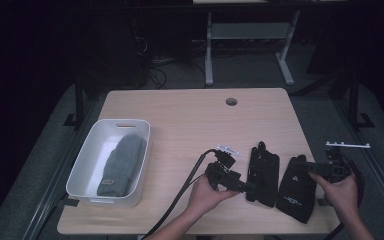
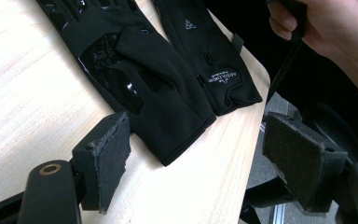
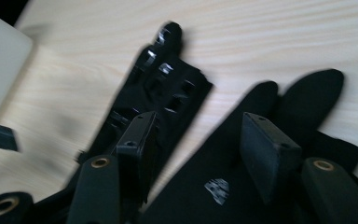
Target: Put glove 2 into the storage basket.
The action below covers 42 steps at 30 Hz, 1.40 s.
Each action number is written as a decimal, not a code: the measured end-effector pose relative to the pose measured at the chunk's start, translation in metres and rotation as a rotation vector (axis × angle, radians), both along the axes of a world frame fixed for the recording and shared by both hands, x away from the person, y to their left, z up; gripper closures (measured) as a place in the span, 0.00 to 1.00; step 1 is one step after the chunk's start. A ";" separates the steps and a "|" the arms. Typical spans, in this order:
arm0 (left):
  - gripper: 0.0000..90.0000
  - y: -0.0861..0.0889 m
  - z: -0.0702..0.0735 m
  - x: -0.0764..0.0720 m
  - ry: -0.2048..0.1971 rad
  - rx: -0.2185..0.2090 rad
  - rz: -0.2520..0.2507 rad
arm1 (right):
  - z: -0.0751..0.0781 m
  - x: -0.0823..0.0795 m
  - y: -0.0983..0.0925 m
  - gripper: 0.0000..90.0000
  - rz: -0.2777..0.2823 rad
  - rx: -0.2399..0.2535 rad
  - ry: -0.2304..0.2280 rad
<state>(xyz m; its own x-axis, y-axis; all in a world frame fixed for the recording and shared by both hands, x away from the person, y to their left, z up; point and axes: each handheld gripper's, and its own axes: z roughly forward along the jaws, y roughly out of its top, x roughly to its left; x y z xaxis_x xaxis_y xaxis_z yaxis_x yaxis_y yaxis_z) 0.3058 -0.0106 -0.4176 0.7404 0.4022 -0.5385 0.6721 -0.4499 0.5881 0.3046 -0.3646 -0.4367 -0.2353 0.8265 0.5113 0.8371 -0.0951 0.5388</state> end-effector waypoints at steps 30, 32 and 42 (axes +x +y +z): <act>0.26 0.015 -0.001 -0.004 0.003 0.020 0.025 | -0.017 -0.026 0.035 0.74 0.199 -0.487 -0.061; 0.26 0.015 -0.001 -0.004 0.007 0.019 0.026 | -0.017 -0.025 0.036 0.80 0.200 -0.477 -0.058; 0.26 0.018 0.000 -0.003 0.004 0.028 0.035 | -0.010 -0.025 0.035 0.89 0.169 -0.422 -0.027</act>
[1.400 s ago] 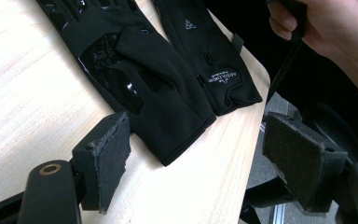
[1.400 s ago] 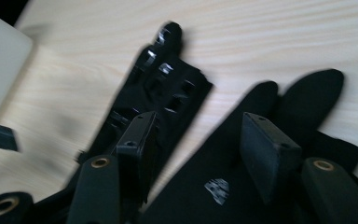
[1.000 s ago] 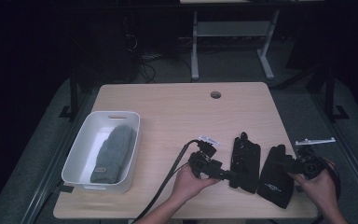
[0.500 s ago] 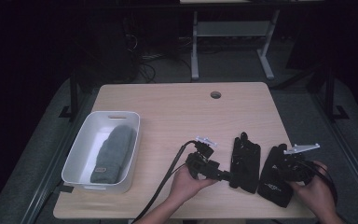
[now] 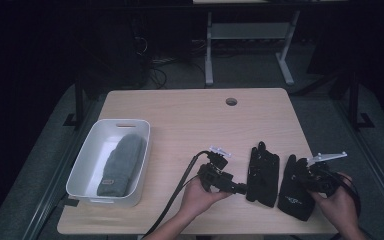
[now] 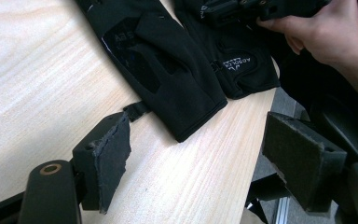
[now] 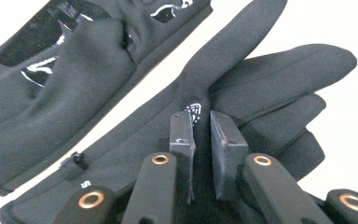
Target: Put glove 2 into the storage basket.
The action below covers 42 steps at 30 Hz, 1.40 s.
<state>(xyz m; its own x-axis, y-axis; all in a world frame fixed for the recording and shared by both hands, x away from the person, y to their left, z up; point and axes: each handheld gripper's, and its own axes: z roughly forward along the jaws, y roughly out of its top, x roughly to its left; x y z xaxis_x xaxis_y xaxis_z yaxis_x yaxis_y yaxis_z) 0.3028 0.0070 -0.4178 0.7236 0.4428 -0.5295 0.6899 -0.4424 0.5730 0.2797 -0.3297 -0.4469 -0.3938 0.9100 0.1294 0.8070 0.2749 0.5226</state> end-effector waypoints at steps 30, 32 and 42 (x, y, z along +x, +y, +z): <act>0.26 0.016 0.010 0.001 -0.019 -0.014 0.024 | 0.060 0.040 0.058 0.87 0.036 0.190 -0.063; 0.26 0.017 0.008 0.001 -0.016 -0.017 0.027 | 0.055 0.044 0.064 0.86 0.042 0.186 -0.058; 0.26 0.017 0.003 0.000 -0.003 -0.012 0.024 | 0.028 0.048 0.078 0.75 0.045 0.135 -0.026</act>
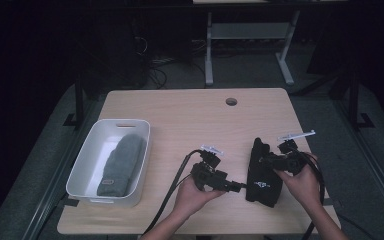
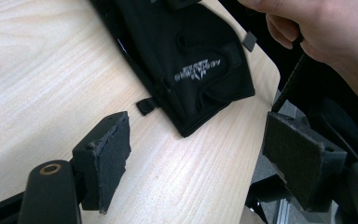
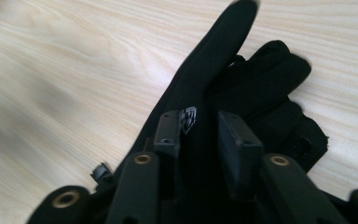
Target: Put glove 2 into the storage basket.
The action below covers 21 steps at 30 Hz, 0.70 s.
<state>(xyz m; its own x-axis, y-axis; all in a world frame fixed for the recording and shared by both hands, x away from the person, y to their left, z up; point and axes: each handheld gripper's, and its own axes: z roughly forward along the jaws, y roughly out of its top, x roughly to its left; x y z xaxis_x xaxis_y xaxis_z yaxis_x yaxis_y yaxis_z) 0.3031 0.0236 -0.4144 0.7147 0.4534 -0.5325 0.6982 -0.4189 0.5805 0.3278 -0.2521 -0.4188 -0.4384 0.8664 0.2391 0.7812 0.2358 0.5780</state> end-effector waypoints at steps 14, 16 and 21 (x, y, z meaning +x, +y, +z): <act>0.26 -0.007 -0.006 0.000 0.017 0.004 -0.006 | -0.002 -0.020 -0.021 0.84 0.006 0.014 0.018; 0.26 -0.010 -0.007 0.000 0.019 0.005 -0.006 | -0.007 -0.020 -0.022 0.86 0.016 0.006 0.020; 0.26 -0.016 -0.011 0.000 0.034 0.010 -0.016 | -0.018 -0.021 -0.021 0.87 0.010 0.002 0.038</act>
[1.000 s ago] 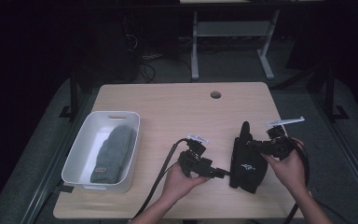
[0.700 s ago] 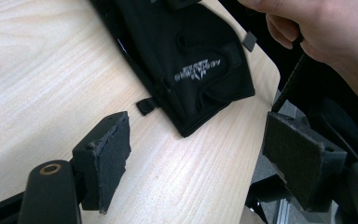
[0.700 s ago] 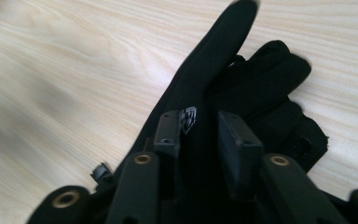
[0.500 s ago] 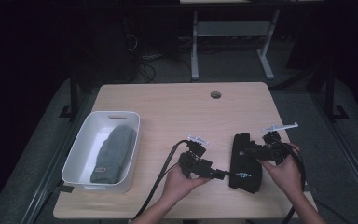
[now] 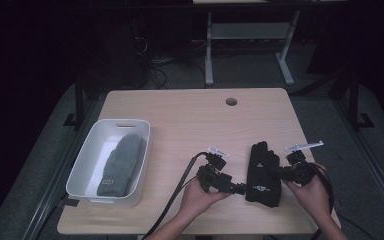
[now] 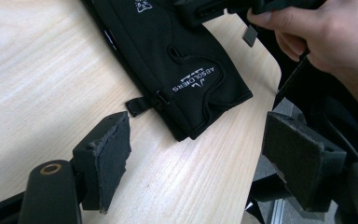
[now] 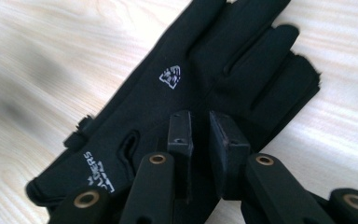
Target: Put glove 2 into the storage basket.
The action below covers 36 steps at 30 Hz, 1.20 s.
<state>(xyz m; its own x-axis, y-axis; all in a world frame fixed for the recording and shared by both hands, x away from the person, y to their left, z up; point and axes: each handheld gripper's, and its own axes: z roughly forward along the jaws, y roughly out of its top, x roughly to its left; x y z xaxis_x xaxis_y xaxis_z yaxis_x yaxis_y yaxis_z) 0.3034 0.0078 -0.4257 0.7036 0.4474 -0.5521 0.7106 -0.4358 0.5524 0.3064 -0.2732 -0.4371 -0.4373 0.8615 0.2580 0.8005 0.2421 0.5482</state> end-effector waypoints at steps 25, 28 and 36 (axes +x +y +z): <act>0.30 -0.034 -0.022 -0.005 0.025 0.065 -0.045 | -0.002 0.027 -0.025 0.46 -0.119 0.079 -0.041; 0.33 -0.038 -0.024 -0.005 0.038 0.061 -0.044 | -0.007 0.034 -0.028 0.46 -0.134 0.081 -0.024; 0.39 -0.046 -0.031 -0.003 0.044 0.082 -0.040 | -0.018 0.043 -0.030 0.45 -0.146 0.095 0.014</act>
